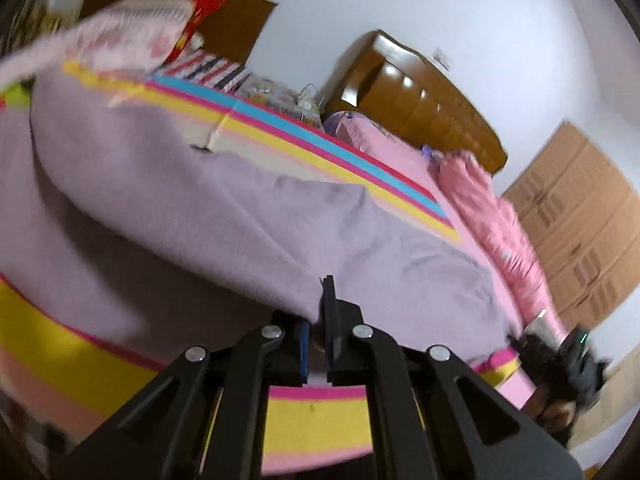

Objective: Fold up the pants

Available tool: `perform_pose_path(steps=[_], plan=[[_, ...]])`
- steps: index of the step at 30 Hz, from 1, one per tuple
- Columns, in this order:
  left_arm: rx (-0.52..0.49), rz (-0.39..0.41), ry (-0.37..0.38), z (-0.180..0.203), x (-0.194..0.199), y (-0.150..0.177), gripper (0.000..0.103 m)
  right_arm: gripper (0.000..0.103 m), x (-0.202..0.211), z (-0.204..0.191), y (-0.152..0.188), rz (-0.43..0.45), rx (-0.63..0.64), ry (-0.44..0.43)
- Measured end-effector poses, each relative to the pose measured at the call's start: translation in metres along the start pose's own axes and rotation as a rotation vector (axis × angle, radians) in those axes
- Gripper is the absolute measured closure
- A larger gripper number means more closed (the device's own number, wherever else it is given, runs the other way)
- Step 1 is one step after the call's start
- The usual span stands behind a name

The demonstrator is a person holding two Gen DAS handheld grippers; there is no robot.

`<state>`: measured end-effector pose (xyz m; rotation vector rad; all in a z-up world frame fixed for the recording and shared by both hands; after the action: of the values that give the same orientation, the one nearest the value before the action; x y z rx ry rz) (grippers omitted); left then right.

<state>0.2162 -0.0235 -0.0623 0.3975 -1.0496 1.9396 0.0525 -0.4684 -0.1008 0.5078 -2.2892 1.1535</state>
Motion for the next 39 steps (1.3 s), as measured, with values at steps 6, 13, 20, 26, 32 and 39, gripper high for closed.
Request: perform_pose_path(steps=[6, 13, 20, 26, 32, 39], plan=[[0.108, -0.088, -0.039, -0.051, -0.047, 0.025, 0.098, 0.095, -0.017, 0.014, 0.019, -0.062, -0.024, -0.014], [0.033, -0.079, -0.081, -0.047, -0.045, 0.029, 0.097, 0.095, -0.014, 0.010, 0.019, -0.063, -0.005, -0.007], [0.038, -0.070, -0.081, -0.051, -0.042, 0.030, 0.095, 0.097, -0.016, 0.008, 0.017, -0.070, -0.024, 0.009], [0.101, -0.060, -0.030, -0.058, -0.027, 0.021, 0.048, 0.065, 0.004, 0.010, 0.014, -0.072, -0.044, 0.093], [0.235, 0.059, 0.011, -0.094, 0.014, -0.003, 0.018, 0.064, 0.027, -0.034, -0.007, 0.021, 0.094, 0.189], [0.420, 0.198, -0.075, -0.178, 0.059, -0.042, 0.015, 0.064, -0.078, -0.226, 0.014, -0.160, 0.562, -0.100]])
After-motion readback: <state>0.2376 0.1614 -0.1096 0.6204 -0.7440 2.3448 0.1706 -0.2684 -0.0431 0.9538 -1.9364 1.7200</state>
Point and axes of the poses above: each gripper's, at about its wrist camera, not at the fingertips, and x roughly against the way its jaws point, z to its right, y to its underside, the point moved 6 cm from there along -x, roughly the way its jaws point, and after that the axes turned 14 degrees about x, right-handed, at the moved point
